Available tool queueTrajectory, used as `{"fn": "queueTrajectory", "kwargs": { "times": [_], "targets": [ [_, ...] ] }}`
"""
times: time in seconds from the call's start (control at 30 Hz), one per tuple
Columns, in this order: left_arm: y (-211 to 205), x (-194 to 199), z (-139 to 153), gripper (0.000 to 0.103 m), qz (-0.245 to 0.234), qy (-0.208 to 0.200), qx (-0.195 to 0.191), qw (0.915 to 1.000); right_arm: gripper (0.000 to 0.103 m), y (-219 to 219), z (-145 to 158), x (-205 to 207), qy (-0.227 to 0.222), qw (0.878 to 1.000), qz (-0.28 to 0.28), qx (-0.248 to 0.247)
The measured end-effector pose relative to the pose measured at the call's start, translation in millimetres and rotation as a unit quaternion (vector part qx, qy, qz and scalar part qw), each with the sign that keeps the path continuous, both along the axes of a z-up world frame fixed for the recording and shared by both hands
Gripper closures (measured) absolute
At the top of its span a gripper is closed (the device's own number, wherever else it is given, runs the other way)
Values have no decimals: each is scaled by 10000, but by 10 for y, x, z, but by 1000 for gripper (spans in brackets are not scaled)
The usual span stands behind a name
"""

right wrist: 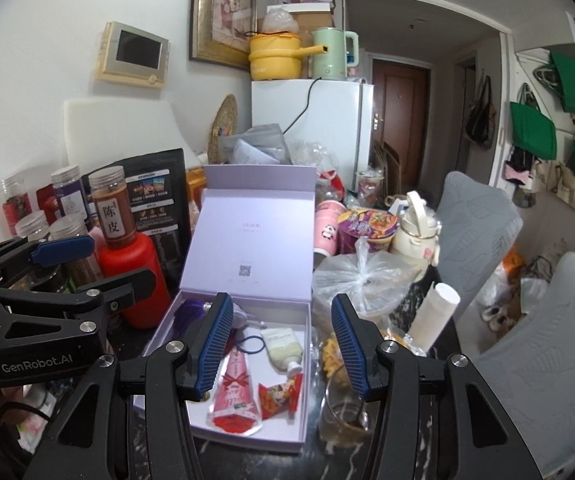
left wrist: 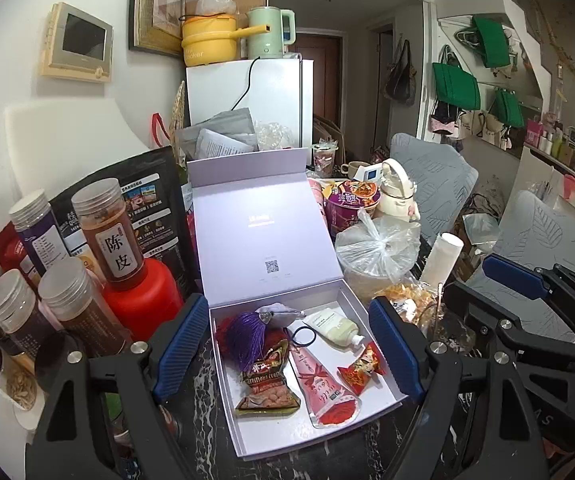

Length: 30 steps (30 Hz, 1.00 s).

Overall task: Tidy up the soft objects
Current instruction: 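Withdraw both open tools up and back from the box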

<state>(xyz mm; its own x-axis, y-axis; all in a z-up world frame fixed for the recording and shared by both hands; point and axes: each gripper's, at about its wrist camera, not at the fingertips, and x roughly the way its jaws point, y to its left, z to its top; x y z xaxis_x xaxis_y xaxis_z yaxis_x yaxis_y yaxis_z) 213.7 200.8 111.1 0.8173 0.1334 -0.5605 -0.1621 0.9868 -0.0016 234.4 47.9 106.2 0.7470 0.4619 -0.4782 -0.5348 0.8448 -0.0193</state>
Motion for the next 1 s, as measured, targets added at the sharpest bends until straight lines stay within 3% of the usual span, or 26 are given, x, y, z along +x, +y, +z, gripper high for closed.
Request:
{"fn": "queueTrajectory", "kwargs": {
  "times": [0.33,0.4,0.47,0.63,1.0],
  "targets": [
    [-213,-414,61,20,-90,-195,-5,9998,44,-257,61,-417,-156,9998,-76,65],
    [-255,-484,52,20,-110,-207,12,9997,37,-294,62,-485,-176,9998,-82,71],
    [-283,-554,40,20,-99,-198,18,9998,21,-339,62,-551,-187,9998,-83,88],
    [-306,-687,-9,20,-88,-158,-62,9998,10,-464,50,-733,-308,9993,-191,52],
    [-439,-891,-131,20,-252,-77,-244,9994,7,-763,-91,-996,-157,9987,-458,133]
  ]
}}
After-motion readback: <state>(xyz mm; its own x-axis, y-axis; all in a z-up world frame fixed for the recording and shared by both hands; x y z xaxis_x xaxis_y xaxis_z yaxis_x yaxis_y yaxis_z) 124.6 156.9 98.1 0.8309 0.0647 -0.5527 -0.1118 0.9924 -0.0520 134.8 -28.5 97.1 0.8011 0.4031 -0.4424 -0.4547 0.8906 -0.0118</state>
